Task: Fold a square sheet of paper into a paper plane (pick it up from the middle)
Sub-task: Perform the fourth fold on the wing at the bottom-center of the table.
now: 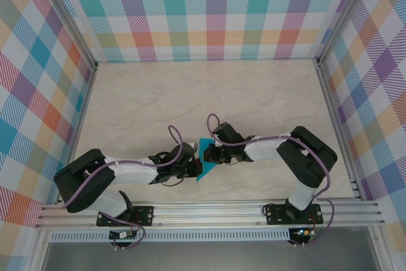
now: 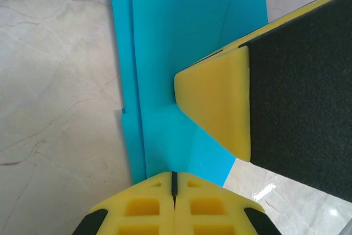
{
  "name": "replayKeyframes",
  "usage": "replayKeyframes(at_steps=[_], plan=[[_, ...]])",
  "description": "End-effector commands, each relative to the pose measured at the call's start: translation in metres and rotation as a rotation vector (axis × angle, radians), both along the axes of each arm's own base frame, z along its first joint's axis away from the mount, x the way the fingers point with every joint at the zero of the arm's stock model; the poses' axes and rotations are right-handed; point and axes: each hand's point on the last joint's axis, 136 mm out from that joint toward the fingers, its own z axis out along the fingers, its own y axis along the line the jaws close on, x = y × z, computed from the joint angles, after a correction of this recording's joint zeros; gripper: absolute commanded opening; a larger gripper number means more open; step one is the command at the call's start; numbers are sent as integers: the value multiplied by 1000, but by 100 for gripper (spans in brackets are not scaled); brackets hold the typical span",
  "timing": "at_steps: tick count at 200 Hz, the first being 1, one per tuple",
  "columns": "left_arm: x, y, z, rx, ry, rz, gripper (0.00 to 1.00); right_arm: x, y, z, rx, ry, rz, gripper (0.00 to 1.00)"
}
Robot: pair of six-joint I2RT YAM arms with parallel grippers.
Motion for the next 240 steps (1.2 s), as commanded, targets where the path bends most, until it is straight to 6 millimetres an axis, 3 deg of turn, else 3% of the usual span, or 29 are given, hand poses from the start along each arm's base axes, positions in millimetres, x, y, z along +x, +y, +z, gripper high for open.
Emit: replayKeyframes(at_steps=[1, 28, 82, 114, 139, 160, 197, 240], plan=[[-55, 73, -64, 317, 232, -11, 0, 9, -22, -17, -133, -21, -77, 9], [-56, 77, -66, 331, 234, -11, 0, 28, -35, -8, -203, -96, -99, 9], [-55, 75, -66, 329, 227, -27, 0, 72, -47, 7, -129, -111, -157, 9], [-53, 72, -63, 315, 218, -23, 0, 66, -36, 31, -30, -115, -137, 9], [-49, 64, -59, 286, 208, -26, 0, 51, -18, 42, 62, -95, -103, 9], [-46, 58, -55, 273, 204, -34, 0, 42, -9, 32, 34, -72, -75, 9], [-40, 54, -50, 272, 187, -22, 0, 40, -28, -5, -102, 14, -161, 9], [-37, 45, -44, 219, 176, -23, 0, 26, -29, -15, -139, 79, -172, 9]])
